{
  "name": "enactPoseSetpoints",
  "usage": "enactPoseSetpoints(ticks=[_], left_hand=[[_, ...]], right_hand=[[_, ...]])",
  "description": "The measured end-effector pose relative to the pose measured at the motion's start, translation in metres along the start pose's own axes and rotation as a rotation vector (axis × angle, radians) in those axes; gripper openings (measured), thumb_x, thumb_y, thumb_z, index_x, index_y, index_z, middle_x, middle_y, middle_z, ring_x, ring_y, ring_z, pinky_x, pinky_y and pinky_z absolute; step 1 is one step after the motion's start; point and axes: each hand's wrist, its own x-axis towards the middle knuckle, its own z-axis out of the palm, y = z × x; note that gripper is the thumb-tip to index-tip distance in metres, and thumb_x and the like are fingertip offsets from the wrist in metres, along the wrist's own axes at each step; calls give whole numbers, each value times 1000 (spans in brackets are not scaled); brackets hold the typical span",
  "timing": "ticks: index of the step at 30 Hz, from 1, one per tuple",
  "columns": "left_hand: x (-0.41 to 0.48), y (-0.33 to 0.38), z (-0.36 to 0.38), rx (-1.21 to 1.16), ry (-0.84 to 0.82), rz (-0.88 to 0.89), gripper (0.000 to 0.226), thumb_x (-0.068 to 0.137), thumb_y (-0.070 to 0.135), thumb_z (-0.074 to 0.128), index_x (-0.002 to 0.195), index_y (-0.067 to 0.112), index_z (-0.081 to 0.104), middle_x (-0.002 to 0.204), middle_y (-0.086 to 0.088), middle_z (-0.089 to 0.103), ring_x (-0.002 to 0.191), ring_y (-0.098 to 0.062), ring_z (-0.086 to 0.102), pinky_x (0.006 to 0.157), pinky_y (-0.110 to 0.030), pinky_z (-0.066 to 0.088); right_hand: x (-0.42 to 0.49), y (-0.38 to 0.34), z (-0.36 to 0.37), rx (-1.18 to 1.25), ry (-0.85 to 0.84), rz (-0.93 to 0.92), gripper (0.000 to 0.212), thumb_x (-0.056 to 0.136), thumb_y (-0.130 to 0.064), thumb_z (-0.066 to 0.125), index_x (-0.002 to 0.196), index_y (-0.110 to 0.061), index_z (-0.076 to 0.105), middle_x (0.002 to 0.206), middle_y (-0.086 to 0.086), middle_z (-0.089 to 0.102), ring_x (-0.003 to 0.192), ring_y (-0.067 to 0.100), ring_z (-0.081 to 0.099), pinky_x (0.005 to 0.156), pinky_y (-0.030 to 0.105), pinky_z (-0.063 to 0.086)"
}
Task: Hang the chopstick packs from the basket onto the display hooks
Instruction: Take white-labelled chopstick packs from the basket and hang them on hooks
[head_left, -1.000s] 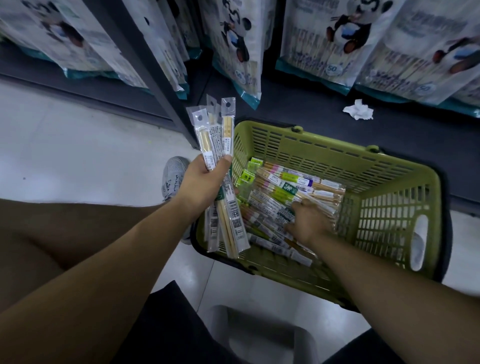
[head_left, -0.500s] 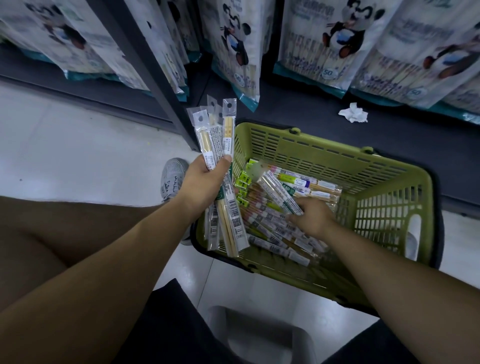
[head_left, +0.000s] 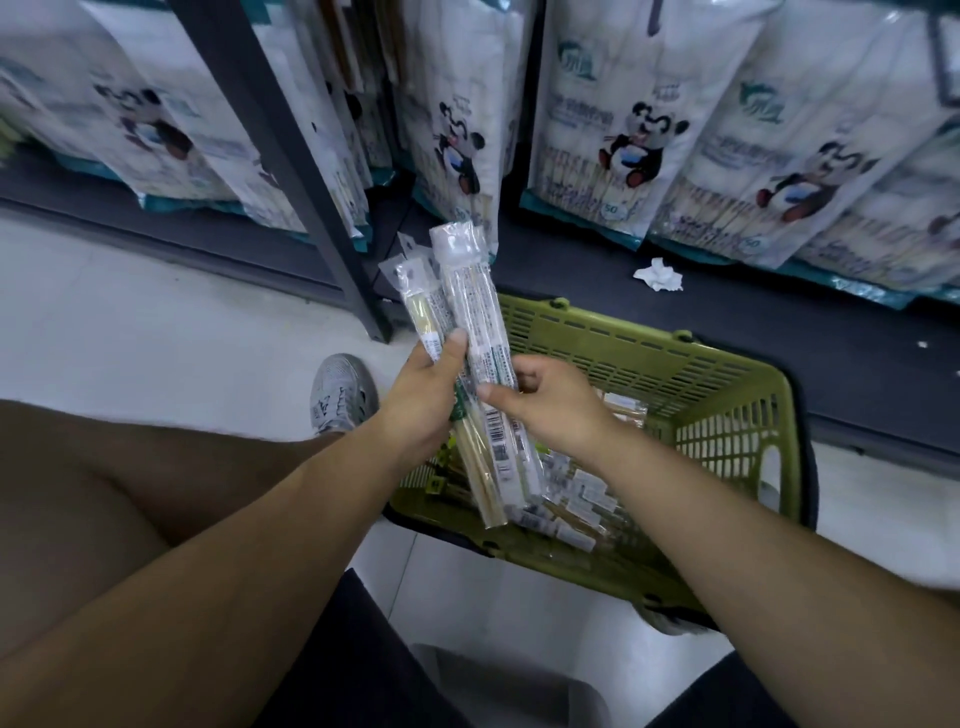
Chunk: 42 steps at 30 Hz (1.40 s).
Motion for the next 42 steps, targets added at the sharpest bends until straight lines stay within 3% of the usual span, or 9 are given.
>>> enactPoseSetpoints(ticks=[5, 7, 9, 12, 16, 18, 22, 30, 42], left_hand=[[-5, 3, 10, -110, -10, 16, 52, 106, 41, 46, 149, 11, 42, 138, -12, 63, 126, -27, 62, 110, -44, 48], [-4, 2, 12, -73, -14, 39, 53, 105, 41, 52, 148, 12, 41, 139, -10, 63, 126, -27, 62, 111, -46, 47], [-2, 0, 10, -59, -21, 60, 41, 104, 36, 58, 137, 13, 50, 123, 0, 74, 114, -18, 70, 98, -36, 56], [0, 4, 9, -15, -7, 111, 10, 102, 30, 64, 108, 23, 61, 89, 24, 77, 87, 4, 73, 68, -14, 57], [-8, 25, 16, 10, -34, 152, 33, 100, 30, 67, 127, 12, 64, 115, -2, 78, 111, -22, 72, 99, -43, 57], [-11, 37, 22, 52, -67, 227, 33, 101, 26, 64, 131, 13, 63, 119, 0, 76, 112, -18, 71, 100, -39, 55], [-30, 77, 41, 162, -199, 414, 30, 104, 21, 60, 134, 23, 63, 120, 15, 74, 113, -2, 68, 87, -13, 51], [-63, 171, 68, 251, -256, 710, 20, 101, 23, 65, 117, 34, 64, 94, 23, 74, 86, 6, 68, 71, -6, 48], [-96, 288, 105, 253, -271, 995, 35, 96, 29, 70, 129, 34, 57, 115, 30, 69, 107, 10, 64, 81, -2, 46]], right_hand=[[-9, -17, 3, -334, 39, -86, 27, 97, -39, 65, 85, -15, 61, 71, -2, 53, 60, 6, 45, 56, 29, 31], [-13, -19, 4, -466, 24, -103, 29, 101, -43, 56, 106, -15, 62, 86, 1, 52, 74, 15, 49, 63, 31, 32], [-18, -20, 1, -600, -34, -77, 48, 104, -53, 42, 143, -26, 45, 102, 2, 42, 85, 19, 49, 73, 30, 36], [-23, -28, -13, -820, -79, -83, 55, 103, -62, 26, 151, -35, 32, 104, 1, 39, 90, 22, 54, 79, 36, 48], [-19, -60, -40, -519, 91, -204, 20, 101, -43, 52, 103, -30, 67, 78, -15, 60, 74, 1, 58, 66, 26, 45], [-16, -80, -53, -305, 246, -209, 14, 98, -33, 63, 90, -25, 70, 70, -17, 63, 65, 0, 58, 63, 23, 47], [-22, -123, -77, -20, 415, -212, 14, 94, -32, 72, 85, -21, 69, 72, -5, 65, 66, 11, 61, 64, 36, 56], [-58, -212, -126, 244, 542, -424, 12, 89, -25, 78, 87, -22, 67, 71, -2, 62, 57, 12, 58, 52, 26, 52], [-89, -320, -189, 270, 598, -590, 15, 89, -26, 68, 74, -28, 67, 81, 18, 62, 72, 20, 60, 56, 25, 50]])
